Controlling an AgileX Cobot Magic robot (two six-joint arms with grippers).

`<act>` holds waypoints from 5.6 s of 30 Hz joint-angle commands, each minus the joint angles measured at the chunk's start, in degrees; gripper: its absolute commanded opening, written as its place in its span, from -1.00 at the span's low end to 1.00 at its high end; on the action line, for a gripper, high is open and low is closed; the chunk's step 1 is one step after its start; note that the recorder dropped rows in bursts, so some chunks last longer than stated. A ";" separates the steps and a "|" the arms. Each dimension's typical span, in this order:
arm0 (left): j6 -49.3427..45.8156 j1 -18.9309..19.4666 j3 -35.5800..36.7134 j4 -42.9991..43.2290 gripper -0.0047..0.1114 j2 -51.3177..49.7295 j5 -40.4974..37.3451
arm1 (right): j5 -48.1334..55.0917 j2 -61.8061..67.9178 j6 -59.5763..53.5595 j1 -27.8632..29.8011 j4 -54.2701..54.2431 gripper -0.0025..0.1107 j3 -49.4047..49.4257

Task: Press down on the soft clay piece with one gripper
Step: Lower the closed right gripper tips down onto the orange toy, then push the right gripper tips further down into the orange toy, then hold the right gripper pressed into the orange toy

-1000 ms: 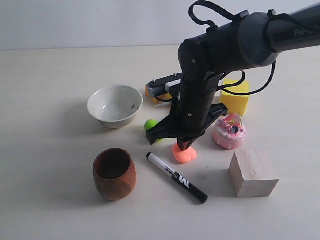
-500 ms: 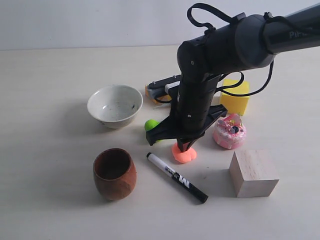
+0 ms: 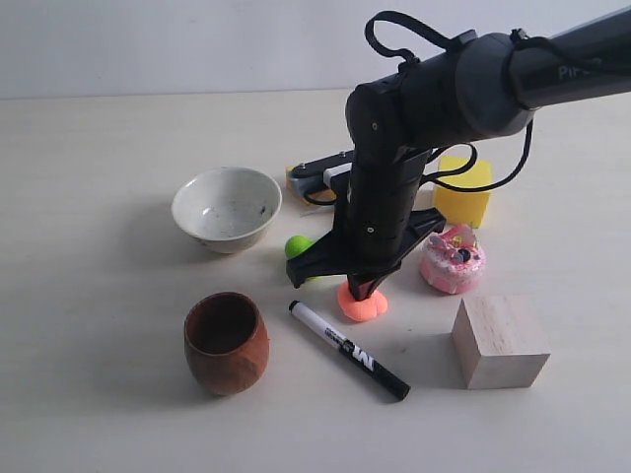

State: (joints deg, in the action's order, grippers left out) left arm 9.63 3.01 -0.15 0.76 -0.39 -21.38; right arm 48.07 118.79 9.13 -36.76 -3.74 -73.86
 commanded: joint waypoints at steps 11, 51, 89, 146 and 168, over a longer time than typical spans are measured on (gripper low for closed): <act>-0.17 -0.28 0.15 -0.35 -0.92 0.39 0.06 | 0.01 2.09 -0.04 -0.18 -0.79 -0.96 0.90; -0.17 -0.28 0.15 -0.35 -0.92 0.39 0.06 | 0.01 4.06 0.07 -0.18 -0.55 -0.96 0.90; -0.17 -0.28 0.15 -0.35 -0.92 0.39 0.06 | 0.01 4.06 0.47 -0.18 -2.50 -0.69 0.90; -0.17 -0.28 0.15 -0.35 -0.92 0.39 0.06 | 1.37 3.13 0.36 -0.18 -1.92 -0.56 0.90; -0.17 -0.28 0.15 -0.35 -0.92 0.39 0.06 | 1.15 -1.56 0.01 -0.18 -0.32 -0.59 0.77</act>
State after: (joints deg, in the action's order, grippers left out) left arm 9.63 3.01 -0.15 0.76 -0.39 -21.38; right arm 49.14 118.58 9.58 -36.77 -4.46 -73.24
